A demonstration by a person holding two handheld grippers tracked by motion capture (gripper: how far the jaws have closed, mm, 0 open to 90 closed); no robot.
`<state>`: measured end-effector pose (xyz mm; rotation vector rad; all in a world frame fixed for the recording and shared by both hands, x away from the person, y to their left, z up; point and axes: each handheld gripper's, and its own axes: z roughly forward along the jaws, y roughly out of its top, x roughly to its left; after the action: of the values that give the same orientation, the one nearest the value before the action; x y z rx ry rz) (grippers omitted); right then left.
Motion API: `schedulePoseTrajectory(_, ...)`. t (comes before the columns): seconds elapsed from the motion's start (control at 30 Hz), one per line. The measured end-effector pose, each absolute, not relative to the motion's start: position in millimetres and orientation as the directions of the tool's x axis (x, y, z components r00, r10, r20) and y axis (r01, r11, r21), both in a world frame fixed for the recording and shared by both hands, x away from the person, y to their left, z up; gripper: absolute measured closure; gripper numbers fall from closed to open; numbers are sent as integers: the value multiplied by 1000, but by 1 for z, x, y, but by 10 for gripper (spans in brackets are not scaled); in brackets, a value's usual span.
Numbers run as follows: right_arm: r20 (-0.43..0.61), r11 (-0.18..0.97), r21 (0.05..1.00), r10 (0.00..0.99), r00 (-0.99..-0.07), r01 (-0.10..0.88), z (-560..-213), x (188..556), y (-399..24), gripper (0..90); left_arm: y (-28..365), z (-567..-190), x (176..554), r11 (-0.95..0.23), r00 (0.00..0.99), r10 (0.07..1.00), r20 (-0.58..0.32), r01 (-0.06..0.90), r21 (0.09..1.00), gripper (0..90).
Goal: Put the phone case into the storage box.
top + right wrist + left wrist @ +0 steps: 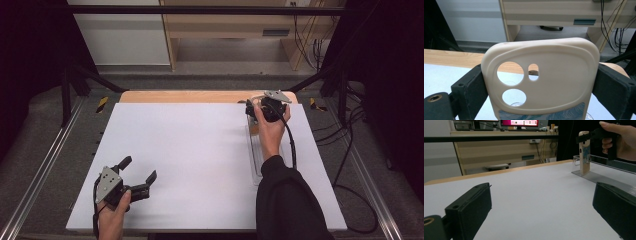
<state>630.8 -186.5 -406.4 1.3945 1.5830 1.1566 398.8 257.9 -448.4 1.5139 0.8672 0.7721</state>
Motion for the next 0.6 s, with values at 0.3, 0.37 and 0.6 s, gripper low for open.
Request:
schedulePoseTrajectory(0.3,54,1,941,987,-153,339,-407,631,-187,72,258,-448,399,-58,507,862,0,98,993,17)
schedulePoseTrajectory(0.37,52,2,941,987,-152,337,-407,631,-186,68,258,-448,399,-57,507,862,-1,98,994,18)
schedulePoseTrajectory(0.6,52,-3,948,988,-144,319,-405,631,-186,53,258,-448,399,-55,506,862,-3,98,994,17)
